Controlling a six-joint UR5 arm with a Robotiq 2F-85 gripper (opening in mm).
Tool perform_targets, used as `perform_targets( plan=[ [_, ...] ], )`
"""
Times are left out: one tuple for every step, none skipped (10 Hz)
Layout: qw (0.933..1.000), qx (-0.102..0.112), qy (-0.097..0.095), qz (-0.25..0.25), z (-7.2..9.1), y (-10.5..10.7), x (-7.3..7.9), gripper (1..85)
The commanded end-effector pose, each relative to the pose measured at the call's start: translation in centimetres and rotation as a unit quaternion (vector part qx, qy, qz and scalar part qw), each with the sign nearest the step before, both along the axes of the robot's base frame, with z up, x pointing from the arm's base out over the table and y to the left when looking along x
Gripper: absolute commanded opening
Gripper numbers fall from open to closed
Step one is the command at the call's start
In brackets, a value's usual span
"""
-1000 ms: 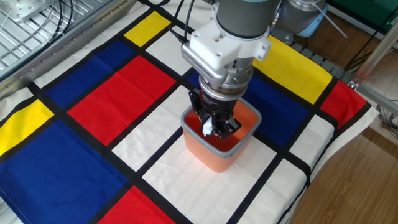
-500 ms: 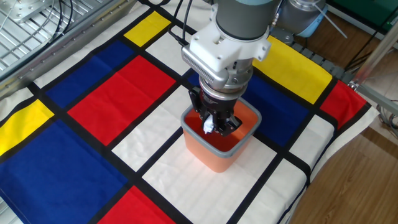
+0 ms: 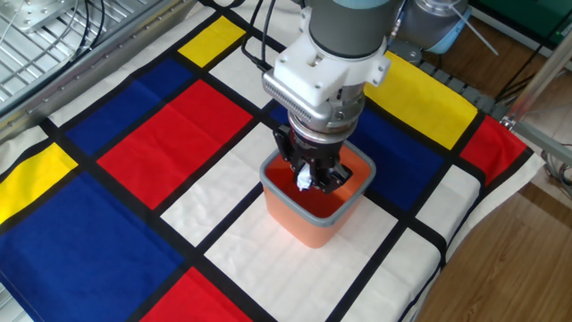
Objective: Put the garbage in the trash can
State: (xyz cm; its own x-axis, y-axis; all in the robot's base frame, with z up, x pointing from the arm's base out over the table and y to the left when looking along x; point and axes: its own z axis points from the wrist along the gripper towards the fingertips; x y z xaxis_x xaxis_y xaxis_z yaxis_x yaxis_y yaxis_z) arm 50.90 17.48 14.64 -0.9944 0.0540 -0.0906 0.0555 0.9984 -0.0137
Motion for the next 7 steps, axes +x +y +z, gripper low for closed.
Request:
perform_targets(
  plan=[
    [0.9999,0.010,0.000,-0.003,0.27,0.35,-0.80,1.0],
    [0.9999,0.011,0.000,-0.004,0.31,0.19,-0.99,1.0],
    [0.9999,0.015,-0.003,-0.003,0.35,0.15,-1.29,1.0],
    [0.9998,0.020,-0.008,-0.001,0.31,0.28,-1.38,1.0],
    [0.9998,0.018,-0.009,-0.002,0.24,0.24,-1.37,1.0],
    [0.9997,0.018,-0.013,0.006,0.14,0.13,-1.19,1.0],
    [0.9997,0.021,-0.009,0.012,0.08,0.22,-1.40,1.0]
  ],
)
